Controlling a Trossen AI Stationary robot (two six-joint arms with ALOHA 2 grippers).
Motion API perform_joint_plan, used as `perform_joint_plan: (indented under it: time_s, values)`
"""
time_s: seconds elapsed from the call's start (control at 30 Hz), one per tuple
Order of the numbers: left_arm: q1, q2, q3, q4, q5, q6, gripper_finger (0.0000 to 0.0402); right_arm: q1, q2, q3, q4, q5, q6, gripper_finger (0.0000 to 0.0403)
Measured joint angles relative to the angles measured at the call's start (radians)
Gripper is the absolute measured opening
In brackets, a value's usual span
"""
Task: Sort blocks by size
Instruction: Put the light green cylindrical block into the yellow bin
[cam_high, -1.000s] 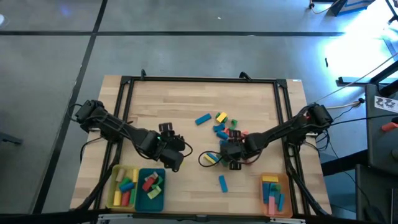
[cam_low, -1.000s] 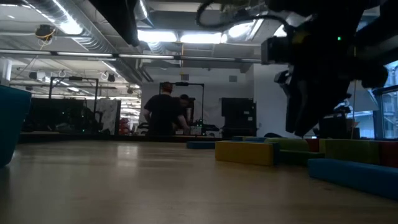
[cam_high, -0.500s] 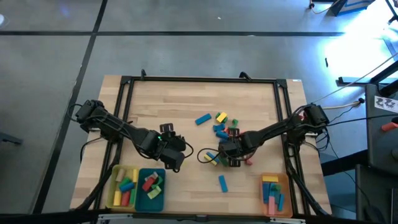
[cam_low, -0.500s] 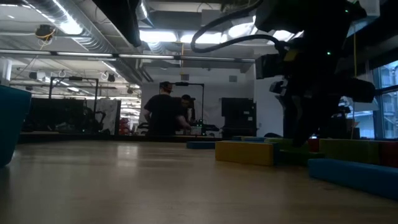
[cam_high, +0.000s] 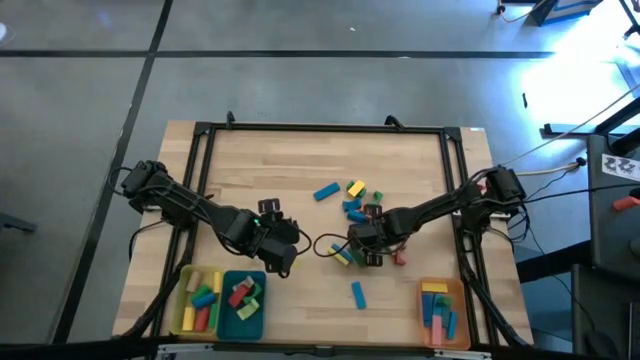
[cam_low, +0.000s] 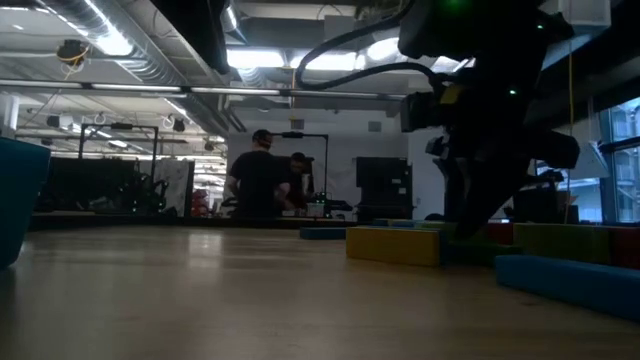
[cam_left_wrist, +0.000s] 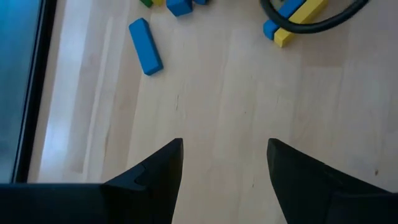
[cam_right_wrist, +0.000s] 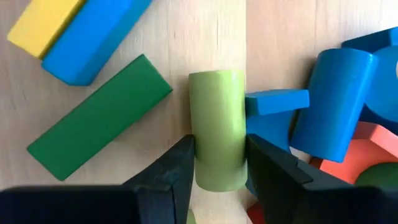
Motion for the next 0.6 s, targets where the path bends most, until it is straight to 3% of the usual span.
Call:
perform_joint_plan:
  time_s: [0.6]
  values:
    - [-0.007, -0.029, 0.0, -0.01, 0.0, 0.013, 0.021, -0.007, 0.005, 0.004, 0.018, -0.066, 0.001, 0.0143]
